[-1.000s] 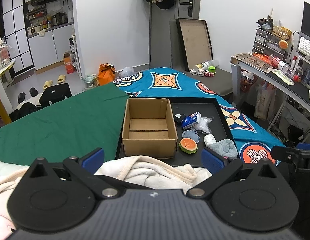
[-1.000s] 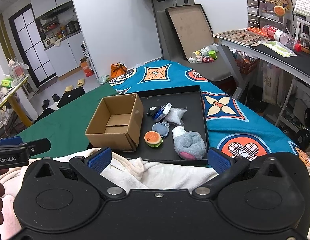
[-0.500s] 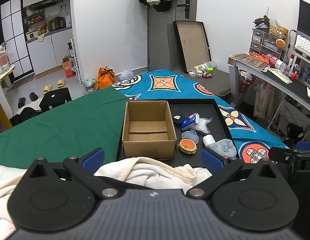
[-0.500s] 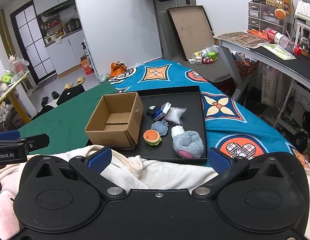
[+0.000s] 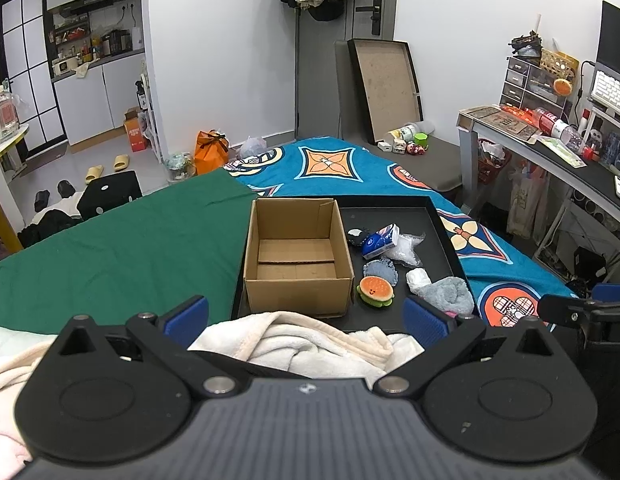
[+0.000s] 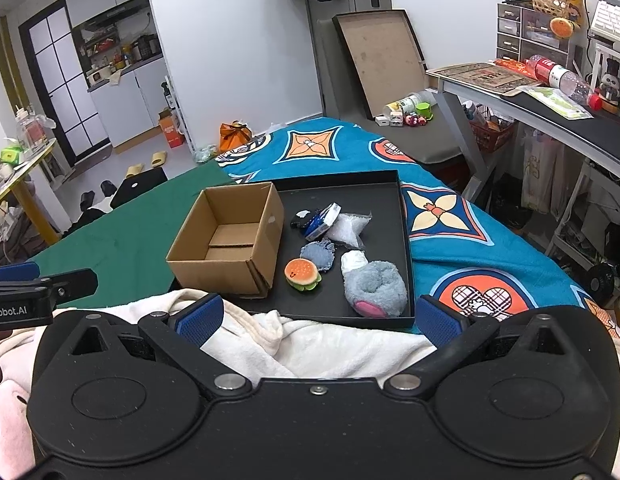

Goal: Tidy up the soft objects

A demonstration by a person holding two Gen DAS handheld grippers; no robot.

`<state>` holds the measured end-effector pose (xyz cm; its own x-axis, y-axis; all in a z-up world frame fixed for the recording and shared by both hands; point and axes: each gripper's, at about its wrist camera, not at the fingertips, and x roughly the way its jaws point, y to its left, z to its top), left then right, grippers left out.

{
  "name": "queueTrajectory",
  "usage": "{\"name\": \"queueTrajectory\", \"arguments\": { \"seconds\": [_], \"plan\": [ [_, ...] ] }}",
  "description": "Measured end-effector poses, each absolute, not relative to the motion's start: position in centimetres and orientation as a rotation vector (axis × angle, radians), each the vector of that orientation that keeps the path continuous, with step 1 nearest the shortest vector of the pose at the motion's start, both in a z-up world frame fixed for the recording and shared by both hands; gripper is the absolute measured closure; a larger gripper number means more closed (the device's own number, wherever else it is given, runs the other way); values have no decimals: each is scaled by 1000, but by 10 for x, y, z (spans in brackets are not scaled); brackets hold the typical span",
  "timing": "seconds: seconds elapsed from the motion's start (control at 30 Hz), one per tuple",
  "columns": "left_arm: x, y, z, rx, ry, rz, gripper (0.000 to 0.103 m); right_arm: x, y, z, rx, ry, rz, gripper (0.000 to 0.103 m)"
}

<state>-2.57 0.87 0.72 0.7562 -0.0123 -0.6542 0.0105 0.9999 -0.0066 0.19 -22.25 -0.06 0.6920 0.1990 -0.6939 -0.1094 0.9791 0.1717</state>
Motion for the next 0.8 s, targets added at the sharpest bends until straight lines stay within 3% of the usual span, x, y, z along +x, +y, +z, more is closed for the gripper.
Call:
{"name": "queueTrajectory", "arguments": {
  "seconds": [0.8],
  "plan": [
    [20,34,-22,-45,762,17,1,46,-231,-35,184,789,163,0]
  ]
}}
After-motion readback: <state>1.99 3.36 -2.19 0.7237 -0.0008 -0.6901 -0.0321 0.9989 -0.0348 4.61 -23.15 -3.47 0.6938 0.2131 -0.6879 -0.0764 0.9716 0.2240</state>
